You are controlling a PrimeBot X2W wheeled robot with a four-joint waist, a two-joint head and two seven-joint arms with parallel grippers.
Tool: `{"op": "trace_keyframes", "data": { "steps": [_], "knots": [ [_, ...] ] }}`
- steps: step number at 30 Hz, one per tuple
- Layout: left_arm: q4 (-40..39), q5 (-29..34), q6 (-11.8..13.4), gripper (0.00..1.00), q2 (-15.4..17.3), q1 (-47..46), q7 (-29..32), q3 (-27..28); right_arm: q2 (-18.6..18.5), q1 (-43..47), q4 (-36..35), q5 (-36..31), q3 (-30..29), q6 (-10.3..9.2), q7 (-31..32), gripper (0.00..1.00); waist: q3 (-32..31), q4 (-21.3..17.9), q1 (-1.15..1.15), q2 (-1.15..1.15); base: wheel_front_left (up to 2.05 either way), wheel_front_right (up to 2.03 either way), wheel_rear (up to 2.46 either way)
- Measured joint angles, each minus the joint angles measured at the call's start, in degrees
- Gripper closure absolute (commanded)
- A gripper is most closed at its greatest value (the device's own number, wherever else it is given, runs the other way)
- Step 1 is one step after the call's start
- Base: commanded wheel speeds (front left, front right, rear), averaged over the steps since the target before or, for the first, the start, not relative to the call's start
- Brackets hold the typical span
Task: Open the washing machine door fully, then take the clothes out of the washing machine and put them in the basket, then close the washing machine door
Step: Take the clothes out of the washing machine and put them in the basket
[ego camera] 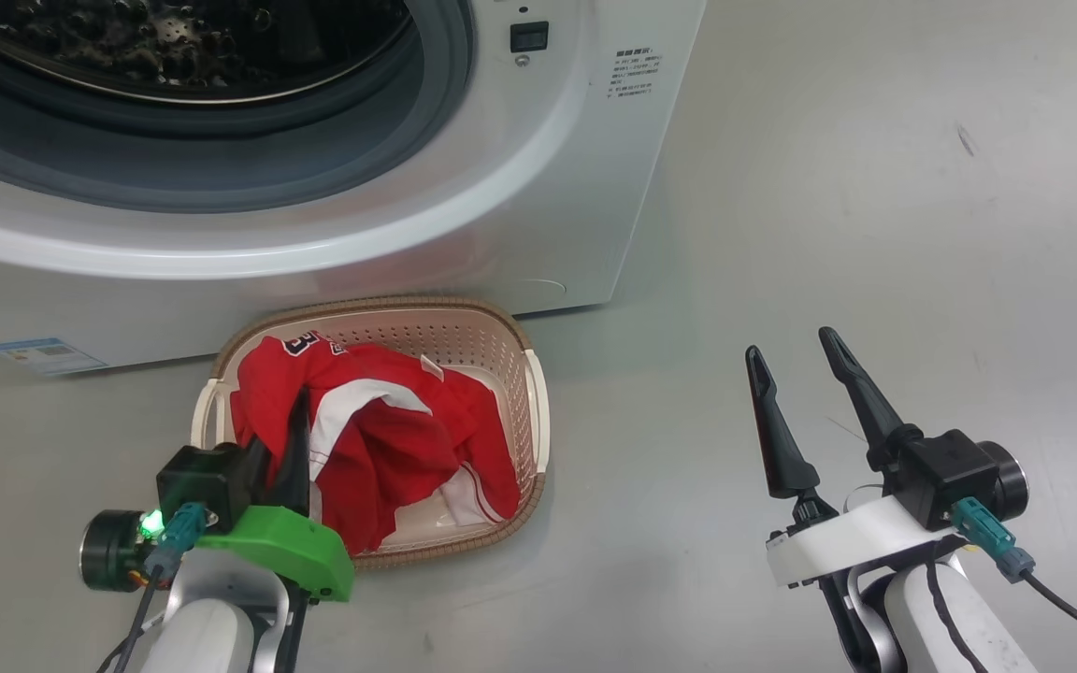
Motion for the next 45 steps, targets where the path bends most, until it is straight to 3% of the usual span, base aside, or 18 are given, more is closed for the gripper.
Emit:
{"op": "trace_keyframes", "data": {
  "steps": [20, 35, 36, 37, 38, 45],
  "knots": [
    [19.98, -0.59, -2.23, 1.0, -0.32, -12.45, 4.94, -0.78, 0.54, -4.26, -2.22, 0.0, 1.76, 1.03, 0.0, 0.0, 10.22, -2.77, 0.0, 0.0, 0.0, 0.0, 0.0],
    [34.39, -0.69, -2.35, 1.0, 1.43, -22.34, 7.84, 0.76, 1.04, -7.9, -2.42, 0.23, 2.46, 2.13, -0.01, 0.0, 17.18, -7.78, 0.0, 0.0, 0.0, 0.0, 0.0],
    [35.21, -0.7, -2.4, 0.63, 1.49, -22.86, 7.89, 0.88, 1.04, -8.09, -2.4, 0.25, 2.31, 2.13, -0.01, 0.0, 17.46, -8.05, 0.0, 0.0, 0.0, 0.0, 0.0],
    [35.89, -0.7, -2.4, 0.14, 1.47, -23.32, 8.0, 1.01, 1.04, -8.25, -2.4, 0.26, 2.18, 2.13, -0.01, 0.0, 17.71, -8.27, 0.0, 0.0, 0.0, 0.0, 0.0],
    [36.45, -0.7, -2.48, 0.0, 1.46, -23.75, 8.16, 1.09, 1.04, -8.31, -2.37, 0.27, 2.12, 2.13, -0.01, 0.0, 17.92, -8.46, 0.0, 0.0, 0.0, 0.0, 0.0],
    [40.24, -0.69, -2.47, 0.0, 1.53, -26.17, 5.72, 1.88, 1.18, -8.45, -1.55, 0.75, 1.82, 2.13, -0.03, 0.0, 17.47, -8.48, 0.0, 0.0, 0.0, 0.0, 0.0]
  ]
}}
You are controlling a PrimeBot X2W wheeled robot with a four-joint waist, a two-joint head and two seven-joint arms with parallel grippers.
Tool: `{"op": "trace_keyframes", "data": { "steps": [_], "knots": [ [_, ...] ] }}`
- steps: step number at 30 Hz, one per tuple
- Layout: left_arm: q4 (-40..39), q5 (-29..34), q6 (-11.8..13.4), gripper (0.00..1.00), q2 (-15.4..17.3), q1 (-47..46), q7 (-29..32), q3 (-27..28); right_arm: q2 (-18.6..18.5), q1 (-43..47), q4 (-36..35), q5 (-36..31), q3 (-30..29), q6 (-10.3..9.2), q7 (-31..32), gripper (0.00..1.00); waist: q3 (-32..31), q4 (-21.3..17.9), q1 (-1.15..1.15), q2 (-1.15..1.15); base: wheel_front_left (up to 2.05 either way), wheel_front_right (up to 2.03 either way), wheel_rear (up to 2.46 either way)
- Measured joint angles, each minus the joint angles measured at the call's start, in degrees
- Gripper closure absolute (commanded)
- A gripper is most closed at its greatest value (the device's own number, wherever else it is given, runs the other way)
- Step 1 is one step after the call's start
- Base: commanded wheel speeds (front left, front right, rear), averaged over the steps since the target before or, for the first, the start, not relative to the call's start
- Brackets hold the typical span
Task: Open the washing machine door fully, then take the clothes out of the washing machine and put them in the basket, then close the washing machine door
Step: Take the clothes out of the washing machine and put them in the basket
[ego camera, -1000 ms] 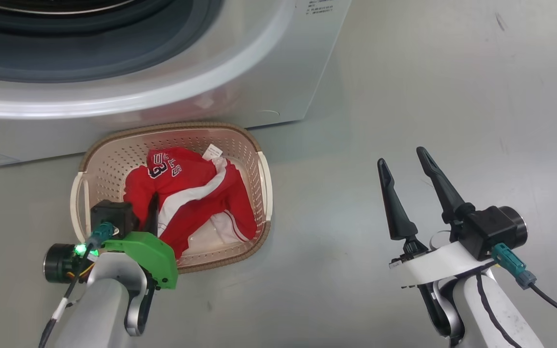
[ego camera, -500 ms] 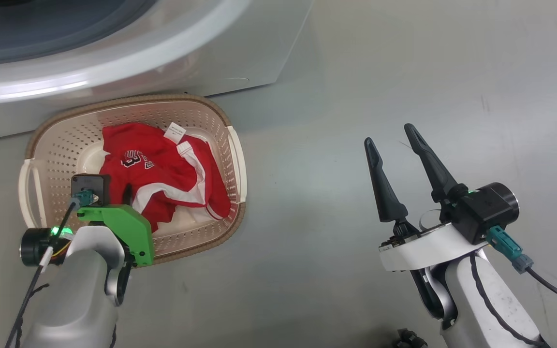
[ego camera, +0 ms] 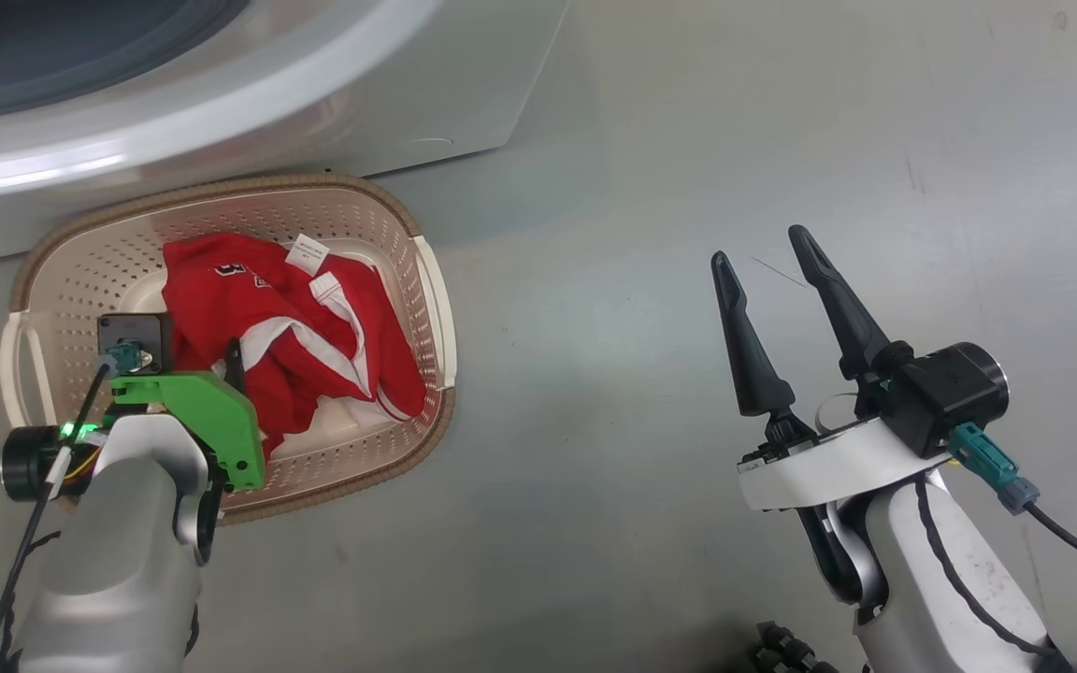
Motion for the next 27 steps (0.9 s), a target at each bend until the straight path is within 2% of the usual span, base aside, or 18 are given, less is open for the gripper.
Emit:
{"op": "trace_keyframes", "data": {
  "steps": [9, 16, 27],
  "knots": [
    [2.1, 0.63, -0.12, 0.0, -0.19, -0.13, -6.47, -0.32, 0.08, -0.15, 1.37, 0.05, -0.8, 0.0, -0.01, 0.0, -2.32, 1.0, 0.0, 0.0, 0.0, 0.0, 0.0],
    [1.74, 0.37, -1.13, 0.0, -1.74, 0.28, -13.65, -0.19, 0.09, -0.12, 2.41, 0.01, -2.34, -0.03, -0.01, 0.0, -5.48, 2.14, 0.0, 0.0, 0.0, 0.0, 0.0],
    [-5.34, -0.6, -1.78, 0.0, -3.39, 4.16, -15.14, 0.74, -0.71, 1.39, 3.78, -0.67, -3.94, -0.2, -0.01, 0.0, -11.71, 5.16, 0.0, 0.0, 0.0, 0.0, 0.0]
  ]
}}
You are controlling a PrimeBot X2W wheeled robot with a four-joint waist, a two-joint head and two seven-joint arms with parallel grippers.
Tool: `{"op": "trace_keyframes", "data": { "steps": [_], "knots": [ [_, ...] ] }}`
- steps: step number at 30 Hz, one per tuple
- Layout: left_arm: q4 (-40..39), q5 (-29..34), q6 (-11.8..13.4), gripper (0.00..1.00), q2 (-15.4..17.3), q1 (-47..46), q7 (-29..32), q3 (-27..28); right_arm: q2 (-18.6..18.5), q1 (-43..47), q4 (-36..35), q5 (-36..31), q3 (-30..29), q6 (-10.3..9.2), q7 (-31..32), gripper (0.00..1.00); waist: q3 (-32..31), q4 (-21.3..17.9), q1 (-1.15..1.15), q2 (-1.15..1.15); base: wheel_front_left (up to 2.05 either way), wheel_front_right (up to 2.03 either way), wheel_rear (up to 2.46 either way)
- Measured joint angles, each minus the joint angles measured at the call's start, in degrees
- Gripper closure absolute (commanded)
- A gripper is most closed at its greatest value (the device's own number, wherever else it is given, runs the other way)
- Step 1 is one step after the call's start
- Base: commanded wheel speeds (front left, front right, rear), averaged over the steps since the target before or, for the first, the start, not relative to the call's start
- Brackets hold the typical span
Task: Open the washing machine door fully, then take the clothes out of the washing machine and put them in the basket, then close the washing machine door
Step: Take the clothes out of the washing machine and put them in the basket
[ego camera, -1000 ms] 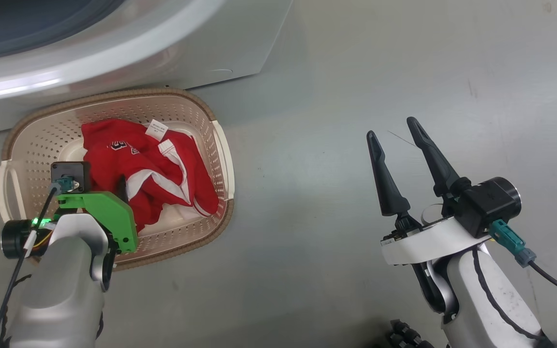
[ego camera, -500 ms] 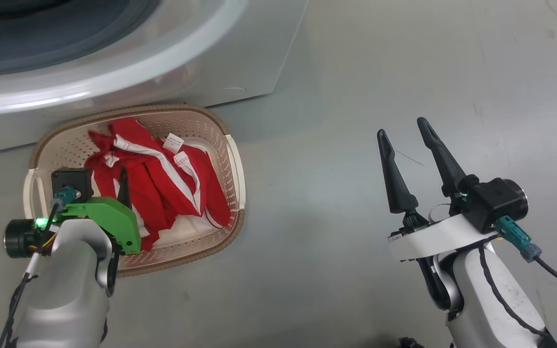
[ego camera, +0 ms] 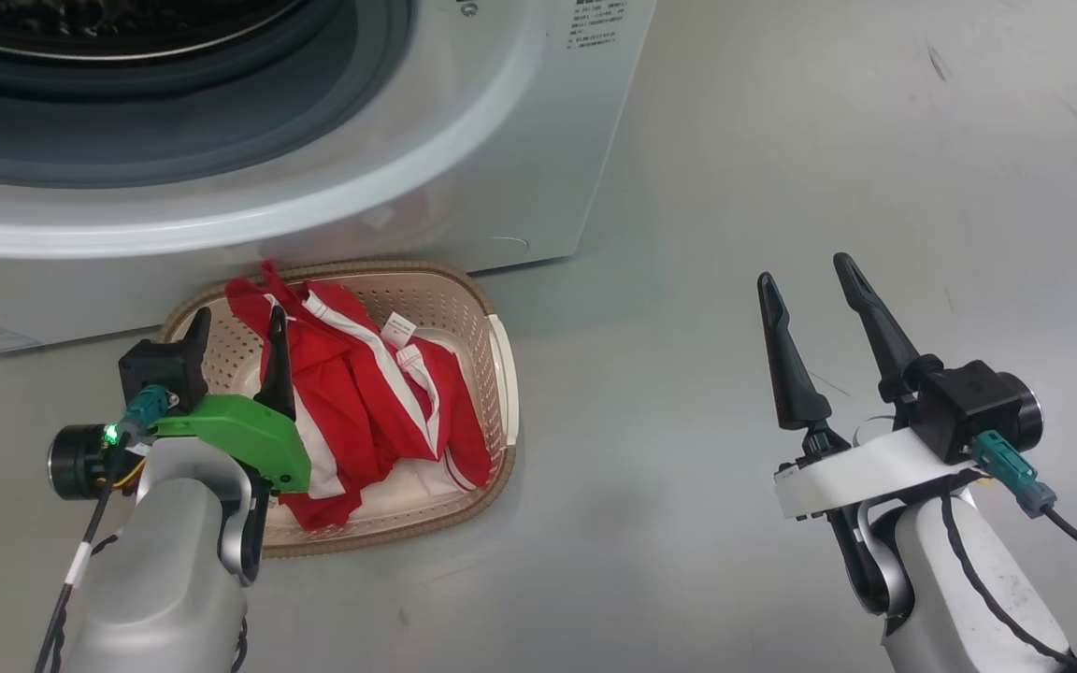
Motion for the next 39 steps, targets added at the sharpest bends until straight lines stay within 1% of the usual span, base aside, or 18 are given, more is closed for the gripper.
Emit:
{"op": "trace_keyframes", "data": {
  "steps": [3, 5, 10, 17, 24, 26, 29, 30, 33, 39],
  "knots": [
    [-3.25, -0.09, 0.01, 0.0, -0.03, 1.42, 0.05, 0.53, -0.2, 0.66, 0.41, -0.32, -0.22, 0.0, 0.0, 0.0, -1.92, 0.98, 0.0, 0.0, 0.0, 0.0, 0.0],
    [-6.66, -0.03, 0.11, 0.0, -0.02, 2.53, 0.05, 1.22, -0.24, 1.03, 0.47, -0.45, -0.57, -0.36, 0.0, 0.0, -3.26, 1.65, 0.0, 0.0, 0.0, 0.0, 0.0],
    [-13.5, 1.16, 0.86, 0.0, -0.02, 5.17, 0.05, 2.22, -0.86, 2.66, 1.08, -0.87, -1.11, -0.48, 0.0, 0.0, -6.73, 3.29, 0.0, 0.0, 0.0, 0.0, 0.0],
    [-20.42, 2.64, 1.49, 0.0, 0.01, 10.84, 0.05, 2.57, -1.32, 5.68, 2.05, -0.92, -1.63, -1.0, 0.0, 0.0, -11.68, 5.2, 0.0, 0.0, 0.0, 0.0, 0.0],
    [-24.03, 4.16, 1.63, 0.0, 0.35, 16.2, 0.05, 2.54, -1.3, 8.0, 2.36, -1.05, -1.57, -1.09, 0.0, 0.0, -15.78, 6.28, 0.0, 0.0, 0.0, 0.0, 0.0],
    [-25.43, 4.35, 2.04, 0.0, 0.36, 17.88, 0.05, 2.56, -1.29, 8.73, 2.49, -1.2, -1.57, -1.55, 0.0, 0.0, -17.05, 6.5, 0.0, 0.0, 0.0, 0.0, 0.0],
    [-26.49, 4.37, 2.09, 0.0, 0.36, 20.46, 0.05, 2.54, -1.29, 10.16, 2.72, -1.25, -1.76, -1.6, 0.01, 0.0, -18.96, 6.7, 0.0, 0.0, 0.0, 0.0, 0.0],
    [-26.99, 4.37, 2.1, 0.0, 0.36, 22.1, 0.05, 2.47, -1.27, 11.16, 2.99, -1.25, -1.93, -2.14, 0.01, 0.0, -20.2, 6.78, 0.0, 0.0, 0.0, 0.0, 0.0],
    [-27.3, 4.37, 2.22, 0.0, 0.38, 23.56, 0.05, 2.44, -1.27, 12.17, 3.14, -1.25, -2.02, -2.52, 0.01, 0.0, -21.46, 6.81, 0.0, 0.0, 0.0, 0.0, 0.0],
    [-29.19, 4.93, 2.61, 0.0, 1.0, 27.04, 0.09, 1.51, -1.2, 14.75, 3.18, -1.25, -1.79, -2.61, 0.01, 0.0, -24.87, 6.78, 0.0, 0.0, 0.0, 0.0, 0.0]
  ]
}}
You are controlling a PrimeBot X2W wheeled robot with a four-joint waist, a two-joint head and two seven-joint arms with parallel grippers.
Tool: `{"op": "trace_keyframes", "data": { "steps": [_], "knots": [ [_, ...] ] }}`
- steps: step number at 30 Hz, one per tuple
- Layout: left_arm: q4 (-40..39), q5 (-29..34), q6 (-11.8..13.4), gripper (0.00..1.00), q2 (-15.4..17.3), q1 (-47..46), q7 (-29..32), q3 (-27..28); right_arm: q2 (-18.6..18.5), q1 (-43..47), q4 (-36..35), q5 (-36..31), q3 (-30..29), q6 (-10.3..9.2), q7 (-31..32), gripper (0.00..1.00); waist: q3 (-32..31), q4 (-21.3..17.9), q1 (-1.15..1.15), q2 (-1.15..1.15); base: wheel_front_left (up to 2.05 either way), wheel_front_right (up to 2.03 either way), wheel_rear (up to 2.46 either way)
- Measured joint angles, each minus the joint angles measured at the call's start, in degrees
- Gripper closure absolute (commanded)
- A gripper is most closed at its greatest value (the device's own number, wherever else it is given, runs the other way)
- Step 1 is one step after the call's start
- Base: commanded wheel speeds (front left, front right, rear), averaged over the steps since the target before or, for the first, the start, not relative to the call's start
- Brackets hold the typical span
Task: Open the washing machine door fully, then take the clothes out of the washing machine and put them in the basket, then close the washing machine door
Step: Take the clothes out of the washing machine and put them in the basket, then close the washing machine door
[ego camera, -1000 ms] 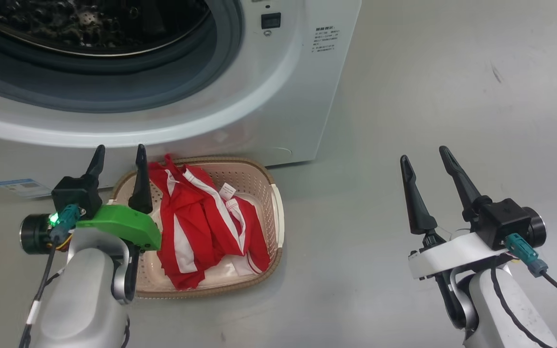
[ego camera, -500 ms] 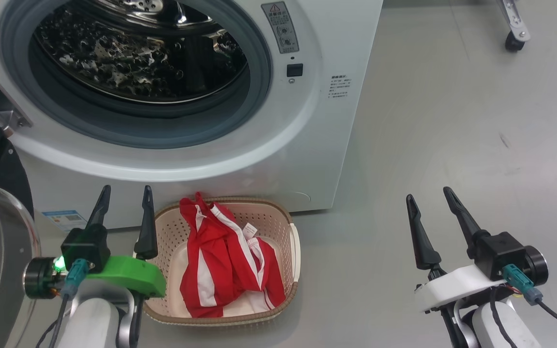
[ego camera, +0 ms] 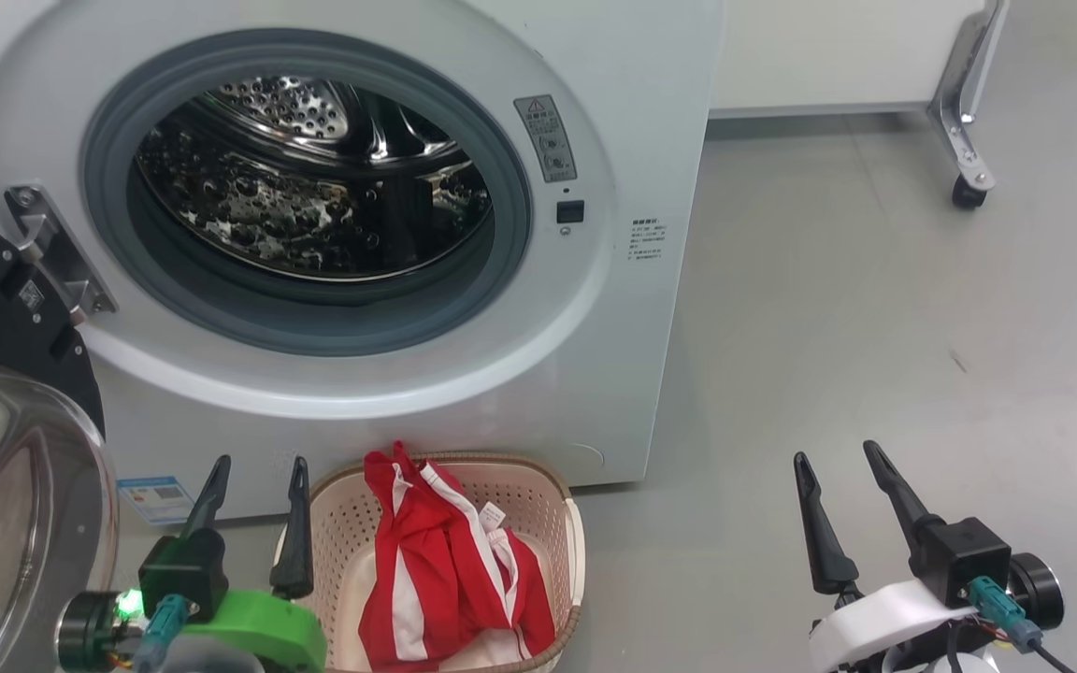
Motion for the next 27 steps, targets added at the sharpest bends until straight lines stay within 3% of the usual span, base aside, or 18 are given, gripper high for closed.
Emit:
{"op": "trace_keyframes", "data": {
  "steps": [27],
  "knots": [
    [-9.24, 1.72, 1.0, 0.0, 2.05, 5.91, 4.53, -1.4, -0.08, 2.87, -2.94, -0.01, -0.02, -1.42, 0.07, 0.0, -1.08, -0.42, 0.0, 0.0, 0.0, 0.0, 0.0]
  ]
}}
